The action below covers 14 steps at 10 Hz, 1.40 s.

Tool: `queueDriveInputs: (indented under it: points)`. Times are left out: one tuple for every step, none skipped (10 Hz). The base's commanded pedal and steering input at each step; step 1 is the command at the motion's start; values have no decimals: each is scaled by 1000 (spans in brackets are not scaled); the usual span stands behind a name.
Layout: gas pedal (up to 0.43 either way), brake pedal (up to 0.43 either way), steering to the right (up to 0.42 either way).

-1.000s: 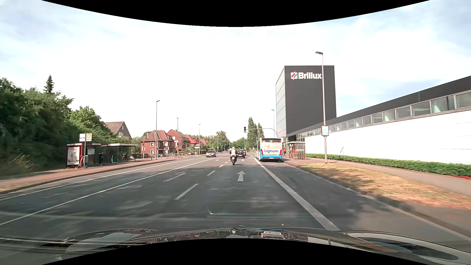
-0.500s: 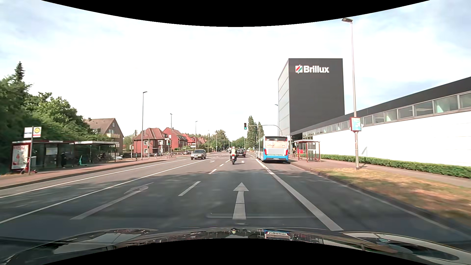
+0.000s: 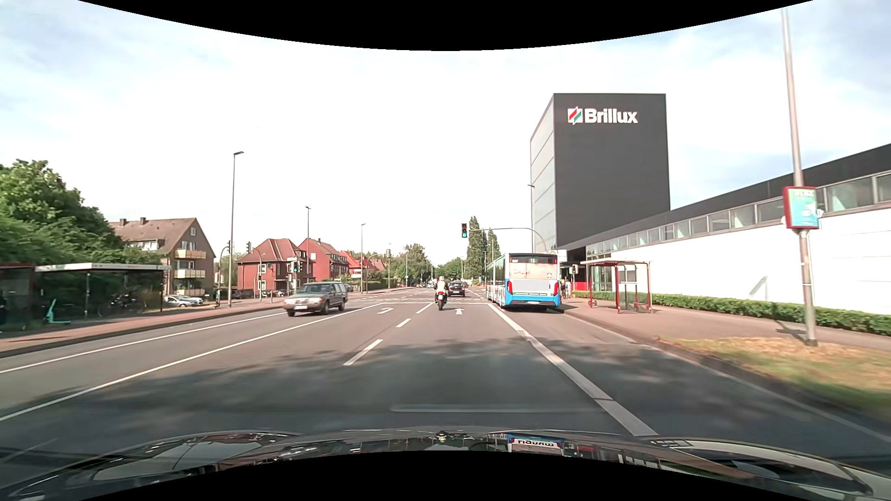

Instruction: Follow the waypoints while adhering to traffic rules and regulations

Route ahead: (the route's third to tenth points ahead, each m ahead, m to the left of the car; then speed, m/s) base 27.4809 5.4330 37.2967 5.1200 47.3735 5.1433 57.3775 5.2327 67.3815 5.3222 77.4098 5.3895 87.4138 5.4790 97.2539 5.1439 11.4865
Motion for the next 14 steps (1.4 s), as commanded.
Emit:
queueDriveInputs:
  points:
    - [177, 0, 1]
    - [177, 0, 1]
    - [177, 0, 1]
    - [177, 0, 1]
    - [177, 0, 1]
    - [177, 0, 1]
    - [177, 0, 1]
    - [177, 0, 1]
    - [177, 0, 1]
    - [177, 0, 1]
    - [177, 0, 1]
    - [177, 0, 1]
    - [177, 0, 1]
    - [177, 0, 1]
